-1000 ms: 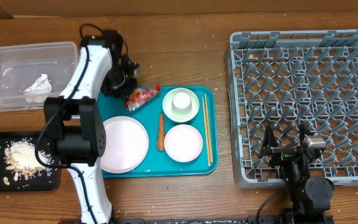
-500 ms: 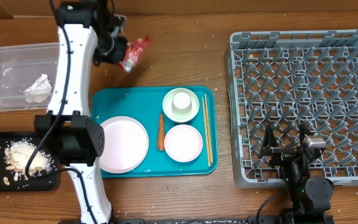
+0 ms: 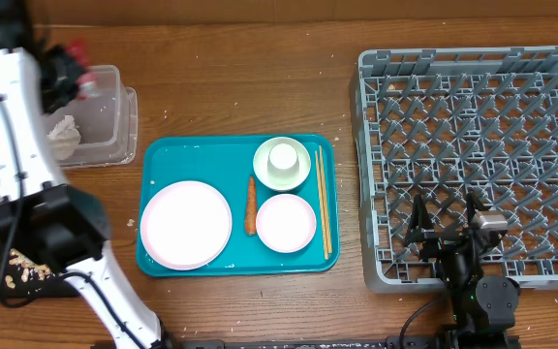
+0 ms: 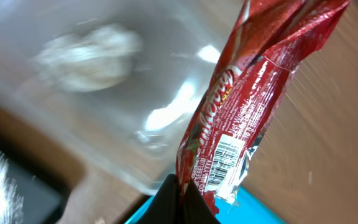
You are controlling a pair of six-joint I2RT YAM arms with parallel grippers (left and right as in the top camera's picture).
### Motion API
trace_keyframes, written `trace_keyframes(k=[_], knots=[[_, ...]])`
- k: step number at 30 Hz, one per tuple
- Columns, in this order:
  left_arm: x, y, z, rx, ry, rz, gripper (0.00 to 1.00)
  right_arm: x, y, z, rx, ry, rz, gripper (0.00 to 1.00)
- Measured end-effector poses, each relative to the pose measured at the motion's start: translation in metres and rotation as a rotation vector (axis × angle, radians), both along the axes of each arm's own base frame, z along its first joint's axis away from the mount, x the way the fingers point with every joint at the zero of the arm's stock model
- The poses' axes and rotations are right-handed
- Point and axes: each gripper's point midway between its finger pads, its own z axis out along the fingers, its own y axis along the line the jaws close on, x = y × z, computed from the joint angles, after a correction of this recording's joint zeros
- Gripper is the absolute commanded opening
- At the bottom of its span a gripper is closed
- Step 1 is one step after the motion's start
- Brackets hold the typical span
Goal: Sort waste into correct bins and load items into the dishwasher
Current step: 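Carry the red wrapper left and drop it into the clear bin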
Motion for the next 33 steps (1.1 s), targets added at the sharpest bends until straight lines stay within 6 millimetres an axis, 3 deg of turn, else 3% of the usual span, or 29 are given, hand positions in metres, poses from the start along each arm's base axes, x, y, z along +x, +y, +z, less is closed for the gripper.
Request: trace_keyframes(k=[3, 5, 8, 9, 11, 12, 13, 21, 28, 33], knots=[[-0.023, 0.030, -0.003, -0.046, 0.027, 0.211, 0.05, 0.000, 0.000, 0.000, 0.000, 0.000, 0.000, 1.00], [-0.032, 0.041, -0.003, -0.069, 0.033, 0.308, 0.05, 0.000, 0.000, 0.000, 0.000, 0.000, 0.000, 1.00], [-0.036, 0.048, -0.004, -0.085, 0.027, 0.385, 0.15, 0.000, 0.000, 0.000, 0.001, 0.000, 0.000, 1.00], [-0.035, 0.048, -0.004, -0.088, 0.024, 0.398, 0.22, 0.000, 0.000, 0.000, 0.000, 0.000, 0.000, 1.00], [-0.033, 0.048, -0.003, -0.091, 0.014, 0.415, 0.56, 0.000, 0.000, 0.000, 0.000, 0.000, 0.000, 1.00], [-0.032, 0.049, -0.003, -0.092, 0.007, 0.424, 0.67, 0.000, 0.000, 0.000, 0.000, 0.000, 0.000, 1.00], [-0.031, 0.050, -0.002, -0.092, 0.001, 0.428, 0.71, 0.000, 0.000, 0.000, 0.000, 0.000, 0.000, 1.00], [-0.021, 0.041, -0.001, -0.149, -0.036, 0.388, 0.78, 0.000, 0.000, 0.000, 0.000, 0.000, 0.000, 1.00], [-0.004, 0.003, 0.008, -0.303, -0.104, 0.136, 0.75, 0.000, 0.000, 0.000, 0.001, 0.000, 0.000, 1.00], [-0.003, -0.029, 0.019, -0.323, -0.116, -0.050, 0.76, 0.000, 0.000, 0.000, 0.000, 0.000, 0.000, 1.00]])
